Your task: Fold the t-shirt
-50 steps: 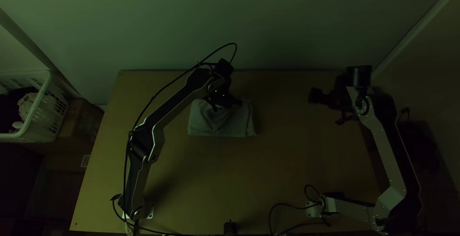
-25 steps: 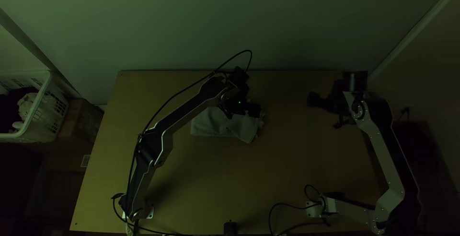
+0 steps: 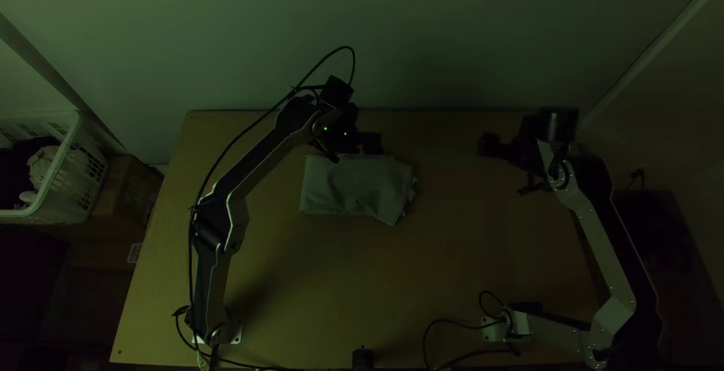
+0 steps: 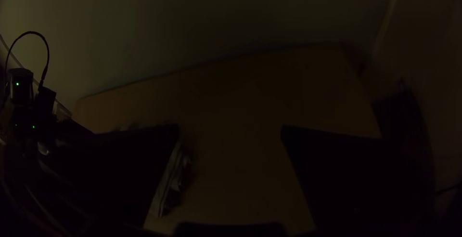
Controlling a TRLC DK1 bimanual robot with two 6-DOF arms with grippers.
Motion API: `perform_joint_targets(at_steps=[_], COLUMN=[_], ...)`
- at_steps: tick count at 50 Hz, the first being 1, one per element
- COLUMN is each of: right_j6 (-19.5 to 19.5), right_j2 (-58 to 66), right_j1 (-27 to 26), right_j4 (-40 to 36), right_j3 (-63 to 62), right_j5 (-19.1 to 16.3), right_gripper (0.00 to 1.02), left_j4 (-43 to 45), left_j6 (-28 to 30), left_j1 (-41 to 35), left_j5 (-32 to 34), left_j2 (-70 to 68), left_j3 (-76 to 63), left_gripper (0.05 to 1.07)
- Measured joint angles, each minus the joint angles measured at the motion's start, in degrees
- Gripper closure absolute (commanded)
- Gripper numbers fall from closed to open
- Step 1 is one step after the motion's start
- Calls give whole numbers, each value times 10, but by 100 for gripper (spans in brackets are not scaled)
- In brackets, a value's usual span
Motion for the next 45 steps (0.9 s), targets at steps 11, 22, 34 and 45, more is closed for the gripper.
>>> perform_joint_targets(at_steps=[11,22,34,45], right_j6=[-40,-77,-90,-93], right_j2=[-1,-2,-23,-68], right_j1=[-2,-5,-8,-27], right_j4=[93,127,188,201], right_j3=[-3,0,12,13], right_j5=[0,0,0,0], right_gripper=[4,4,4,4], left_j4=[-1,-2,-3,17], left_j6=[26,39,63,84], left_j1=[71,147,229,293], left_j5=[-7,-9,-24,-39], left_j2=[-65,-122,-203,-307], left_j3=[-14,-34,-82,-166], left_gripper=[9,10,10,9])
